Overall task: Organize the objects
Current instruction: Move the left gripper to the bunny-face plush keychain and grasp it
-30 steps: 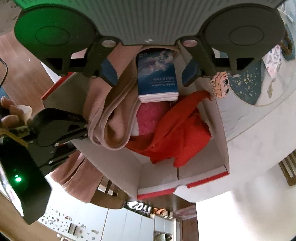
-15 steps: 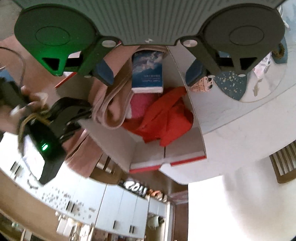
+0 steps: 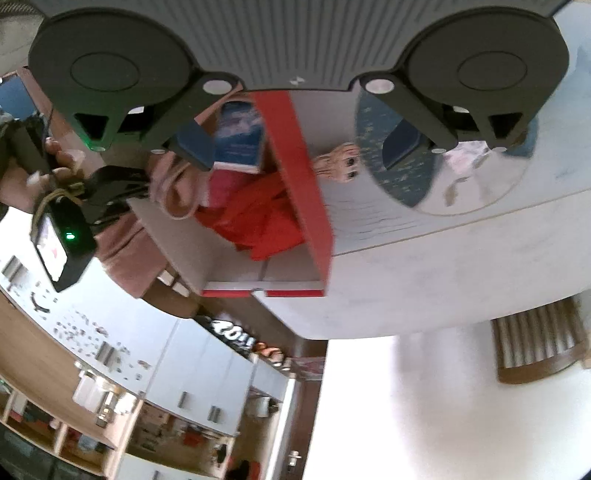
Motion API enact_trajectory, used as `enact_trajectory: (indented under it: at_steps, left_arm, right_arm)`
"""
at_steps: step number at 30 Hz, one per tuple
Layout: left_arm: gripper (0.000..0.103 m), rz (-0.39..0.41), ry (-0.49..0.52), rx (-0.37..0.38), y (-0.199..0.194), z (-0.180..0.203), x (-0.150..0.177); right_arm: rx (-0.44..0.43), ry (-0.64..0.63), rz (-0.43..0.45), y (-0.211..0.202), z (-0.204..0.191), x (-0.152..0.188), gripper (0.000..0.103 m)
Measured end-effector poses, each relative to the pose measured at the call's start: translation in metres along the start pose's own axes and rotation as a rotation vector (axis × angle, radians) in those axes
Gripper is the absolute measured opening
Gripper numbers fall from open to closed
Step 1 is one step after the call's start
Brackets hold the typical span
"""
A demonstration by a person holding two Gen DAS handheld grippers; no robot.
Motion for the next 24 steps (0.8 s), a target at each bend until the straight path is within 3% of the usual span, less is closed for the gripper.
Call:
enact_trajectory:
  at_steps: [8,14,21,24]
  left_arm:
    - [0.102,-0.029,0.011,-0.130,-0.003,-0.045,0.021]
    - [0.103,-0.036,0.017,-0.172,0.009,-0.066,0.035]
    - [0.103,-0.093,0.199,-0.160,0.059,-0.055,0.031]
    - [0.103,-0.110,0.289,-0.121,0.079,-0.045,0.027]
  right_arm:
    - [-0.004,-0.005,-0.003,0.000,0.001,0.000,0.010]
    - [-0.007,-0.005,-0.007,0.000,0.002,0.000,0.010]
    - [0.000,-0.017,-0.011,0.000,0.002,-0.001,0.010]
    - [0.003,-0.018,-0.013,0.001,0.001,-0.001,0.011]
Point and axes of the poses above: each gripper's, at about its wrist camera, not at the fingertips, and y roughly the way its jaws point, z to its right, x to its underside, the point moved 5 cm from there along y, roughly the way its jaws point, and after that the axes turned 1 degree about -y, right-handed, at the moved point
